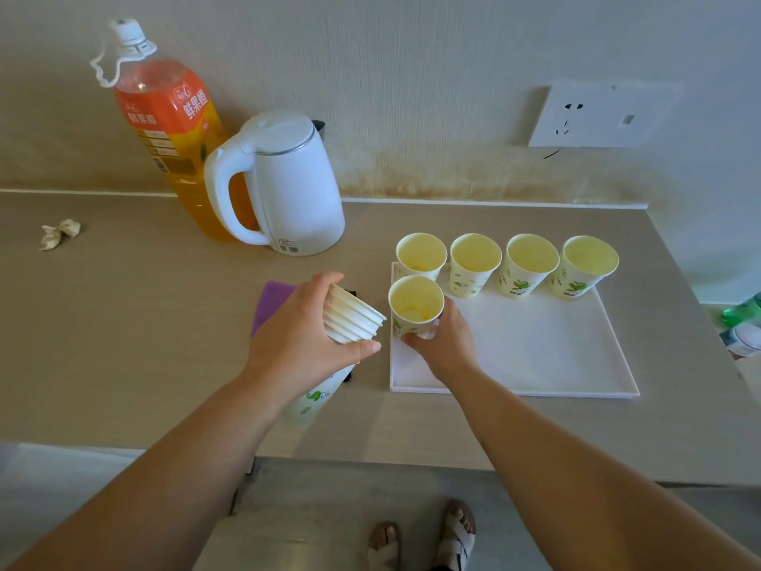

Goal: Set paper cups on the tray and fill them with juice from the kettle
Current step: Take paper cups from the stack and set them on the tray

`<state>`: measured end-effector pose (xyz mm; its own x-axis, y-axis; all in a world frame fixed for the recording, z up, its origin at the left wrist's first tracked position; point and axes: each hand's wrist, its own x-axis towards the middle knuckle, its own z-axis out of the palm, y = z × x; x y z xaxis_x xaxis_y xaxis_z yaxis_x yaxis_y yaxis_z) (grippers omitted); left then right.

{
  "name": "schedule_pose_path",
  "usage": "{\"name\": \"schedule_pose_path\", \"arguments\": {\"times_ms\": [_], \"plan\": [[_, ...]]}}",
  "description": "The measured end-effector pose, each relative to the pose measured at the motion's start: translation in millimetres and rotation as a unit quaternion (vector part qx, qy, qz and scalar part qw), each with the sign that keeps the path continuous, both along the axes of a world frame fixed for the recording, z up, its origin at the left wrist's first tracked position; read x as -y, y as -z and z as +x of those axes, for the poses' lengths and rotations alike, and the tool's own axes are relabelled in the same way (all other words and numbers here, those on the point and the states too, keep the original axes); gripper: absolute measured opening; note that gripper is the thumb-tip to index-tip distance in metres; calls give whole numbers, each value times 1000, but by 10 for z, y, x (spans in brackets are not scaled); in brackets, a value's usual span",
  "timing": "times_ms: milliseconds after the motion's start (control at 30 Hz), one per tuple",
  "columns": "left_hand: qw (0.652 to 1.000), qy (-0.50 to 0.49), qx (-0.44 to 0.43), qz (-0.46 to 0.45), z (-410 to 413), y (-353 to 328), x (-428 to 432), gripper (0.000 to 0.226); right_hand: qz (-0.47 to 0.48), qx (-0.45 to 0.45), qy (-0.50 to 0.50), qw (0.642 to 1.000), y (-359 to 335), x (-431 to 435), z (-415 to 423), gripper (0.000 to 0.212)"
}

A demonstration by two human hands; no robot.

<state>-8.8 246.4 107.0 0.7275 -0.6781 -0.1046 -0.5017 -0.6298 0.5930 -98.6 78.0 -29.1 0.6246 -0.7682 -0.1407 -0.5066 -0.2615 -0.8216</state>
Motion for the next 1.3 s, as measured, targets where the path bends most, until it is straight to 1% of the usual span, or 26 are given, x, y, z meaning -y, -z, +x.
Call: {"name": "schedule_pose_path", "arguments": {"times_ms": [267,400,467,533,567,600,633,700,733,767,800,933,1033,1167,1267,1300], "plan": [[1000,10,-6,6,-27,-16,28,87,20,-10,-22,1000,-29,23,-70,75],[1000,7,-19,-3,-37,-35,72,91,29,-15,-36,999,-125,55,-176,73],[1000,0,-16,-10,-45,-52,97,92,-4,4,4,1000,-258,57,-274,63],[1000,-7,-13,-19,-57,-70,135,90,-29,85,59,994,-519,48,-335,41],[1000,-6,-13,-22,-70,-83,158,89,-23,133,65,989,-691,35,-345,29],[1000,-2,-10,-27,-89,-109,187,88,-6,170,46,984,-879,18,-345,19],[999,3,-7,-32,-107,-130,213,88,11,186,1,983,-1056,-7,-337,14],[999,16,1,-47,-142,-182,272,87,29,160,-123,979,-1369,-80,-315,12],[998,23,3,-56,-156,-211,301,88,28,140,-168,976,-1464,-117,-302,13],[997,27,4,-65,-167,-235,321,89,25,132,-187,973,-1504,-139,-293,14],[997,30,8,-73,-176,-266,341,89,29,135,-183,973,-1543,-150,-290,15],[995,36,33,-87,-191,-361,387,91,96,184,-140,968,-1592,-156,-292,23],[994,40,57,-89,-221,-419,421,86,122,214,-111,963,-1627,-145,-291,23],[992,43,69,-92,-234,-459,483,81,98,225,-53,968,-1658,-142,-242,21],[991,59,66,-97,-233,-449,490,76,88,255,30,962,-1691,-55,-229,22],[991,66,58,-104,-239,-440,481,75,85,260,43,961,-1706,-13,-238,22]]}}
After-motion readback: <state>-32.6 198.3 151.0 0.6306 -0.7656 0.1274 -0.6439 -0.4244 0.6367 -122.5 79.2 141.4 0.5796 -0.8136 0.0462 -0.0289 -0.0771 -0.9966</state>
